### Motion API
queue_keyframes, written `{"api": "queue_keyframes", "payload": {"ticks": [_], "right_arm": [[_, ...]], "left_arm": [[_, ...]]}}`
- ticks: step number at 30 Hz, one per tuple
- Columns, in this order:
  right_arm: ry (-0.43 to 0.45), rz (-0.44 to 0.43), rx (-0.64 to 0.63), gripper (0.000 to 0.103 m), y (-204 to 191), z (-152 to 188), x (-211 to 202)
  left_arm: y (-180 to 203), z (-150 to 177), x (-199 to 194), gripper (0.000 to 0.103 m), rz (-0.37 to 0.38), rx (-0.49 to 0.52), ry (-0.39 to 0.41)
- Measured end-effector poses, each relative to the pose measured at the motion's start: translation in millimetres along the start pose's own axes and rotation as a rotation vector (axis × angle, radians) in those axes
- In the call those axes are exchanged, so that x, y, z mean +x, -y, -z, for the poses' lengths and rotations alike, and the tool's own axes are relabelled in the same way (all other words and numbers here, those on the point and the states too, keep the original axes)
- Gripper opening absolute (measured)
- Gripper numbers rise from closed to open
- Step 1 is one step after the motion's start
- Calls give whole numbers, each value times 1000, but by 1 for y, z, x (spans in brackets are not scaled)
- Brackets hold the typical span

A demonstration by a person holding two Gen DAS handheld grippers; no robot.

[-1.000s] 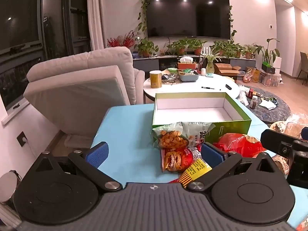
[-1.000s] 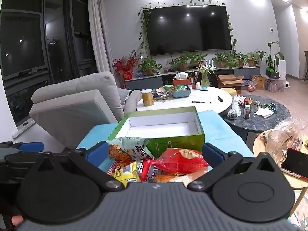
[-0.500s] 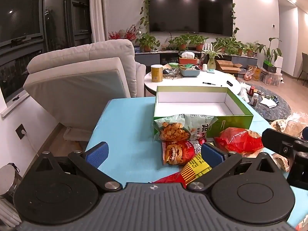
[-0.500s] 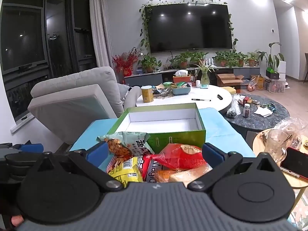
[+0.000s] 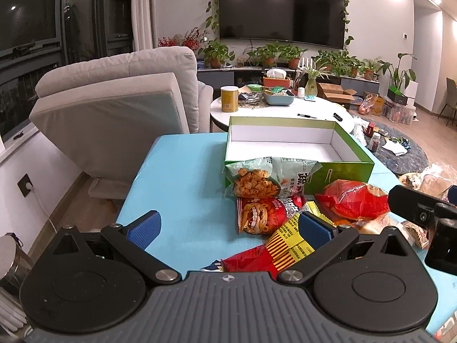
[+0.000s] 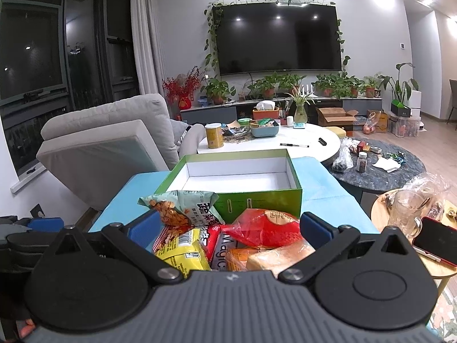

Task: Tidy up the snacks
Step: 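Move the right tool toward the red-and-yellow striped chip bag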

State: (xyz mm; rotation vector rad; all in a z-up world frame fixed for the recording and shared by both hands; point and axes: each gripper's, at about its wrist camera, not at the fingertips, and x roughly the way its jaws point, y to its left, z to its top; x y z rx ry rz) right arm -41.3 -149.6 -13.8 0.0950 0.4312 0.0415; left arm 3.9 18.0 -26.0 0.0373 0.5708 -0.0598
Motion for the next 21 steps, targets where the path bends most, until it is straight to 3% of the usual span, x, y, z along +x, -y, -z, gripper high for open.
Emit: {"api": "queue_keyframes", "payload": {"ticks": [12, 21], "right_arm": [[-10, 0, -1, 80, -2, 2, 3], [-12, 0, -3, 80, -3, 3, 4]], "left_arm": [[-1, 2, 1, 103, -6, 12, -5], [-9, 5, 1, 103, 31, -15, -9]]}}
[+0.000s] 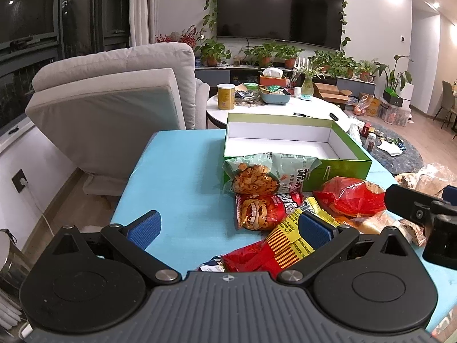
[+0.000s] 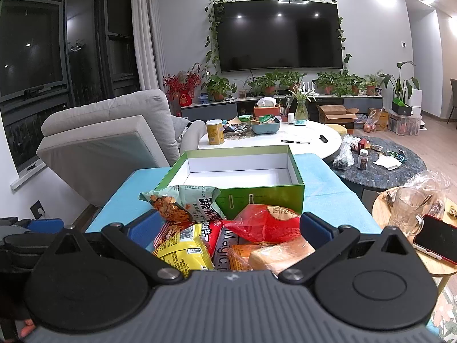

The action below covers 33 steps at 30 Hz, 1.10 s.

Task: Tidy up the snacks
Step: 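Move the right tool toward the red-and-yellow striped chip bag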

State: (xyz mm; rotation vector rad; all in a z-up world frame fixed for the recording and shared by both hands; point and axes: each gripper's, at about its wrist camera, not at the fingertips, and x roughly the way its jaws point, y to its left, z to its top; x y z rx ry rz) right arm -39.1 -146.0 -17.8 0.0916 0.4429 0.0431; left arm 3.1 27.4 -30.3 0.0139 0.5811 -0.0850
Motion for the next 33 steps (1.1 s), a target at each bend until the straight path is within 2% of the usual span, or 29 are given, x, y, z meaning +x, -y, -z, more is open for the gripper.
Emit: {"api": "queue_keyframes", "payload": {"ticks": [10, 33], "right_arm": [[-12, -3, 1, 80, 0, -1, 3], [-25, 0, -22, 80, -2, 6, 8]], "left_arm": [[-1, 1, 5, 103, -12, -1, -31], [-3, 8, 9, 103, -7, 1, -42]]}}
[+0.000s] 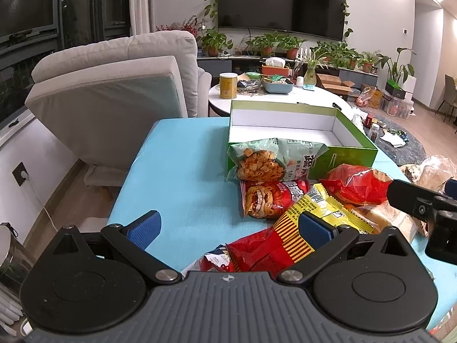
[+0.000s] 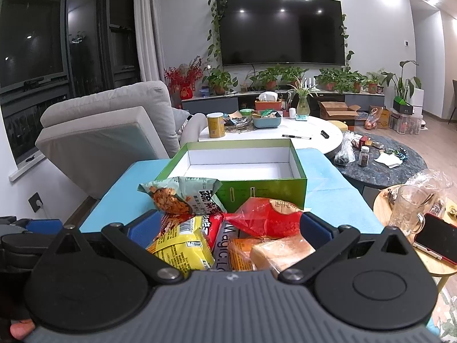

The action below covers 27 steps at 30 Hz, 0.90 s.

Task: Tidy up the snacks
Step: 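Move the right tool toward the red-and-yellow striped chip bag, then grasp the red-and-yellow striped chip bag with the right tool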

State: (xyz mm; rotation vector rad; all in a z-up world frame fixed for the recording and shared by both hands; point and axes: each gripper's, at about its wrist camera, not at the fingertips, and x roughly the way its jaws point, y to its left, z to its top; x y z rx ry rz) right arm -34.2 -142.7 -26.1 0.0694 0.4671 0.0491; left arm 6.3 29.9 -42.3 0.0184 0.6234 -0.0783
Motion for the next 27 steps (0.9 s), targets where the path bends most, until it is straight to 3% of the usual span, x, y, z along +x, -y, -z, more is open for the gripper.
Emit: {"api": "queue_keyframes", "payload": {"ticks": [12, 20, 27], "right_arm": [[-24, -41, -8, 80, -4, -4, 15], [-99, -139, -68, 80, -12, -7, 40], [-156, -156, -82, 80, -14, -8, 53]], "left_arm": [[-6, 4, 1, 103, -13, 30, 5], [-14, 8, 9, 103, 20, 18, -21], [-6, 17, 20, 103, 67, 61, -67]]}}
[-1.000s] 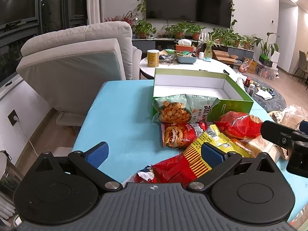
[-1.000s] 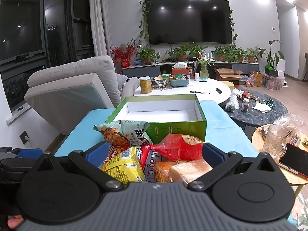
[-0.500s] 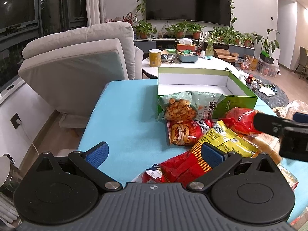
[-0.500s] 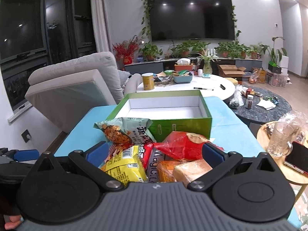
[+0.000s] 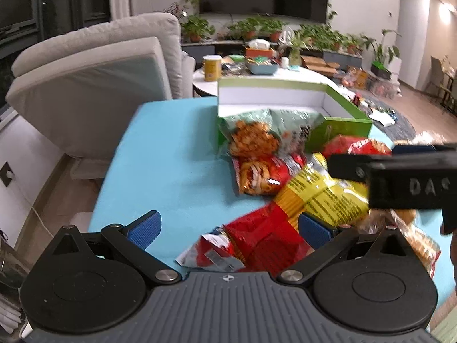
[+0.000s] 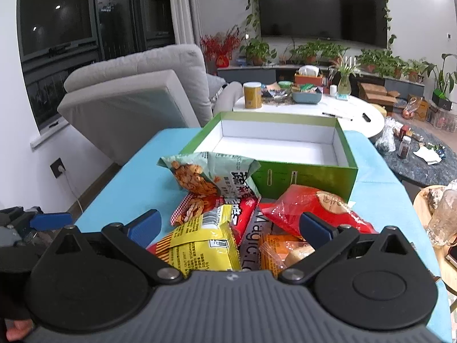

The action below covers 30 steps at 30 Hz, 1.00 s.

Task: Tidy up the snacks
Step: 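Grasp the red-and-yellow striped chip bag with the right tool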

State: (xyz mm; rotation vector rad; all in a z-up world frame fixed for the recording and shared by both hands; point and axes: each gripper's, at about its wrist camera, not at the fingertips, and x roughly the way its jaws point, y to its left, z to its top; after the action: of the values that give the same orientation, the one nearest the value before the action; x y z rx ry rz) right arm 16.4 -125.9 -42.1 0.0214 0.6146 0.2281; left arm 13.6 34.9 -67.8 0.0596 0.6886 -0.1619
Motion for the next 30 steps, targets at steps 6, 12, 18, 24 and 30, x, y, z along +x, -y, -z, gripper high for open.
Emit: {"api": "queue_keyframes", "payload": {"ticks": [6, 12, 18, 24, 30], "right_arm": [[-52, -39, 0, 79, -1, -1, 14], [-117, -76, 11, 79, -1, 11, 19], [-148, -99, 83, 79, 9, 26, -2], [-179, -104, 89, 79, 11, 33, -15], [-113, -63, 99, 79, 16, 23, -20]], "left_arm": [[0, 4, 10, 103, -6, 5, -40], [-5, 4, 12, 103, -13, -3, -41], [2, 9, 10, 103, 0, 63, -51], [5, 15, 3, 103, 35, 78, -60], [-8, 21, -1, 102, 108, 33, -100]]}}
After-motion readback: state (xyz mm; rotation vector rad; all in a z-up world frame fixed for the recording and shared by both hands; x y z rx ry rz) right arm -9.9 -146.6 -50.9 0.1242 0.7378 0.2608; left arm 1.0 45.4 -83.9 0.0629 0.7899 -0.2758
